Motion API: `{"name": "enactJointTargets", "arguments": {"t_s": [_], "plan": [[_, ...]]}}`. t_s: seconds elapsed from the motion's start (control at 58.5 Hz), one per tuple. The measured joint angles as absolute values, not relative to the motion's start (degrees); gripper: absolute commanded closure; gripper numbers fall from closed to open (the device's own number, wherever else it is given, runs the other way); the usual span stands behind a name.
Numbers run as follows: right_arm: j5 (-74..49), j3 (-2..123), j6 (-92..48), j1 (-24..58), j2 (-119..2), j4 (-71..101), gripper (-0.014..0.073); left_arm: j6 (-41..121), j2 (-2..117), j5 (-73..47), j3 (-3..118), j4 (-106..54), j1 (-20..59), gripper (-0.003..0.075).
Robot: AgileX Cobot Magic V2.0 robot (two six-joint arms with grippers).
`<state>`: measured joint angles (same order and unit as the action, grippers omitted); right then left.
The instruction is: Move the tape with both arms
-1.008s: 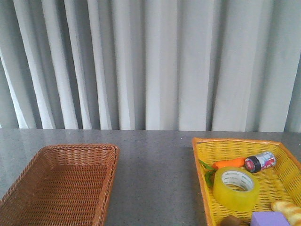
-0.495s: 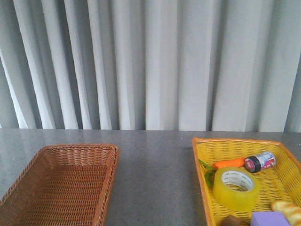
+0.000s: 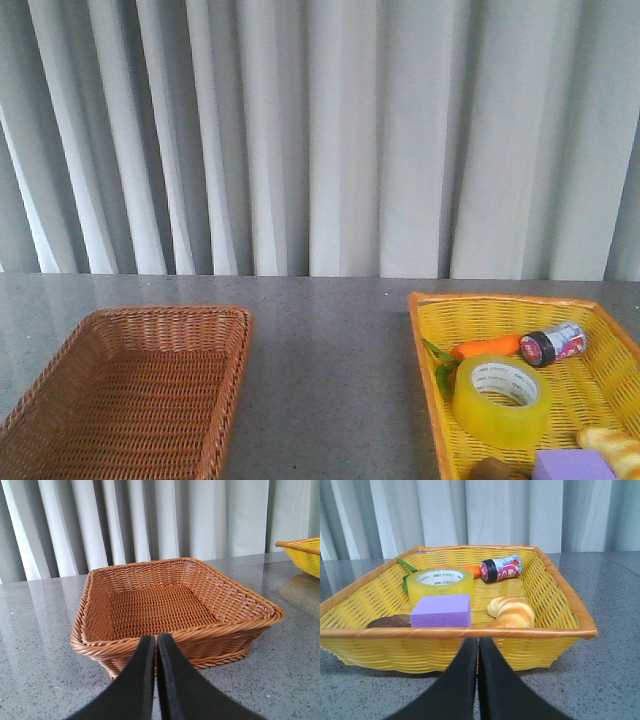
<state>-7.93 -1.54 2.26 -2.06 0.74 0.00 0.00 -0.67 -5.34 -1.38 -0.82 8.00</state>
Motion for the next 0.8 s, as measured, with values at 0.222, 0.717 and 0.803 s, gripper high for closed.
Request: {"name": "enactJointTargets", "arguments": {"t_s": [0.222, 0.717, 0.803], "plan": [[-7.55, -1.54, 2.33, -2.06, 0.74, 0.0, 0.0598, 0.0, -0.67, -4.19, -1.32, -1.0, 8.0, 0.0725], [-8.05, 14.29, 2.52, -2.06, -7.43, 0.7, 0.0598, 0.0, 17.32, -4.77, 22.71, -1.12, 8.0, 0.0725], [-9.34, 18.68, 2.52, -2.06, -11.93, 0.7, 0.0598, 0.0, 22.73, -4.84, 27.91, -1.12, 8.0, 0.0725]]}}
